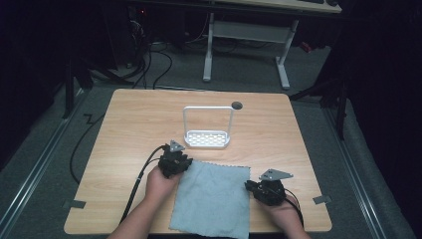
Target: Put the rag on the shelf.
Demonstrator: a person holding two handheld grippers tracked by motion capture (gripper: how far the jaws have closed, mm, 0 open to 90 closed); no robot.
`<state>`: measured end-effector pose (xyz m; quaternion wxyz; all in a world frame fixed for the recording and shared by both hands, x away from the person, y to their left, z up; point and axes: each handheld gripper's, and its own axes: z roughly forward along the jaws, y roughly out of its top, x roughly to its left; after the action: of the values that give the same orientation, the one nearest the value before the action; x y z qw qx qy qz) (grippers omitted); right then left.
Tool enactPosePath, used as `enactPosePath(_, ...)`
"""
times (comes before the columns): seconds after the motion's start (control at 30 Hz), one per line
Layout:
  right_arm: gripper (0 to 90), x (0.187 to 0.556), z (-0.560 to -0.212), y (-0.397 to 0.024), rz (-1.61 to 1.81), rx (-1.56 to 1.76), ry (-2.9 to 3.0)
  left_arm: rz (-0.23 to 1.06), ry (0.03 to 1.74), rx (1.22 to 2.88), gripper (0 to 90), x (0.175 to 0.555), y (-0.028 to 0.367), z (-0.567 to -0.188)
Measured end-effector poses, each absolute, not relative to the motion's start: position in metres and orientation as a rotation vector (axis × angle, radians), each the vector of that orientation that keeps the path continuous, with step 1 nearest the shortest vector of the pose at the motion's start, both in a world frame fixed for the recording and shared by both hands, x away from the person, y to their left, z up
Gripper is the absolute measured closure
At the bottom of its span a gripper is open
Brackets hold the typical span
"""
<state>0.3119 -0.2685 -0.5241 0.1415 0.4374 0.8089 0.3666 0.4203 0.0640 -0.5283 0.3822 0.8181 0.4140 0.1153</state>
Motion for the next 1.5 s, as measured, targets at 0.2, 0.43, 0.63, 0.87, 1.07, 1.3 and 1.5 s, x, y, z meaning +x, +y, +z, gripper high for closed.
enactPosePath(0.2,78.6,0.313,-0.523,-0.269,1.084,1.255,2.316,0.288,1.049,2.105,89.0,0.404,0.073,-0.528)
enactPosePath(0.43,67.6,0.318,-0.525,-0.271,1.117,1.287,2.274,0.256,1.085,1.973,83.5,0.391,0.094,-0.531)
enactPosePath(0.63,64.5,0.323,-0.519,-0.261,1.088,1.277,2.219,0.227,1.1,1.914,77.3,0.397,0.11,-0.53)
enactPosePath(0.87,60.1,0.357,-0.514,-0.251,1.017,1.348,2.174,0.211,1.064,1.975,70.3,0.397,0.102,-0.536)
enactPosePath(1.07,59.5,0.373,-0.524,-0.246,0.937,1.399,2.204,0.208,1.061,1.977,75.8,0.398,0.1,-0.536)
enactPosePath(1.3,71.3,0.364,-0.529,-0.239,0.941,1.331,2.188,0.211,1.02,2.02,87.6,0.396,0.097,-0.536)
enactPosePath(1.5,86.7,0.364,-0.529,-0.238,0.975,1.323,2.219,0.227,1.024,2.022,89.3,0.395,0.097,-0.535)
